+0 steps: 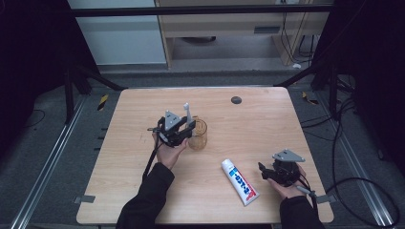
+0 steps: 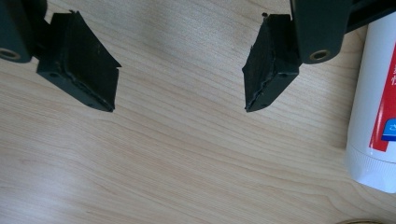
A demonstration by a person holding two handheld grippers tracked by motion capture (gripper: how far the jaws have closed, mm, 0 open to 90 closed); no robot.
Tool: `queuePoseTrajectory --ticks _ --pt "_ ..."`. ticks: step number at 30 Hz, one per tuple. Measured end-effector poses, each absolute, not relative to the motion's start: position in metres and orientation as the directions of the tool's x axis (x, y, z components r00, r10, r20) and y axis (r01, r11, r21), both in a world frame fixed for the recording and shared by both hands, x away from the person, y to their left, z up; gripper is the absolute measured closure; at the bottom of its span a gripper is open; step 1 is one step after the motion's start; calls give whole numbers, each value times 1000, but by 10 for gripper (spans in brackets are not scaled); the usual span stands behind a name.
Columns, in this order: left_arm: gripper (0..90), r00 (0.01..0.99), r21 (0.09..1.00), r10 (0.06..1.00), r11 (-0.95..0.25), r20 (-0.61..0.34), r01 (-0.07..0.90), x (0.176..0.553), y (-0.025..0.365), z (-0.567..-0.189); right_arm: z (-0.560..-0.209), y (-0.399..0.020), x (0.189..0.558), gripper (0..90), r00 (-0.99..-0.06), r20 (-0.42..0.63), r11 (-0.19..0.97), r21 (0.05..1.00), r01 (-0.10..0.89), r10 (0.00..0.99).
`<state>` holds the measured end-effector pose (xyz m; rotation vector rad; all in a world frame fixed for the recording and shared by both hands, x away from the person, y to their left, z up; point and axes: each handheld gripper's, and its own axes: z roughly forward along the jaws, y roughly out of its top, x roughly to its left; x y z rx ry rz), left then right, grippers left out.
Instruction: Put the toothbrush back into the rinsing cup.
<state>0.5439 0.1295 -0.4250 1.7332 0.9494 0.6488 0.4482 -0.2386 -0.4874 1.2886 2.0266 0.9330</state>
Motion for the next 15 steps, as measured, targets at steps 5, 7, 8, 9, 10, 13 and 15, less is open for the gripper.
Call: queuePoseTrajectory --ticks 5,7,8,9,10,13,15 --pt "540 551 937 834 -182 -13 297 542 131 -425 -487 -238 448 264 -382 -85 294 794 532 920" --pt "536 553 937 833 -187 -7 294 539 132 -423 -487 -239 448 259 -384 -86 295 795 530 919" --pt "530 555 937 832 -191 -3 292 537 134 -422 -487 -239 448 258 -385 -86 296 795 529 919" --pt "524 558 936 830 -198 3 290 536 134 -421 -487 -239 448 257 -385 -86 296 796 528 919" --pt "516 560 934 829 -205 7 291 534 135 -420 -487 -238 448 255 -385 -85 295 797 527 919" --pt "503 564 931 826 -204 -4 304 531 137 -421 -486 -237 447 251 -386 -82 292 797 528 919" --pt "502 567 928 823 -193 -24 318 530 139 -421 -484 -237 447 248 -387 -75 287 799 528 919"
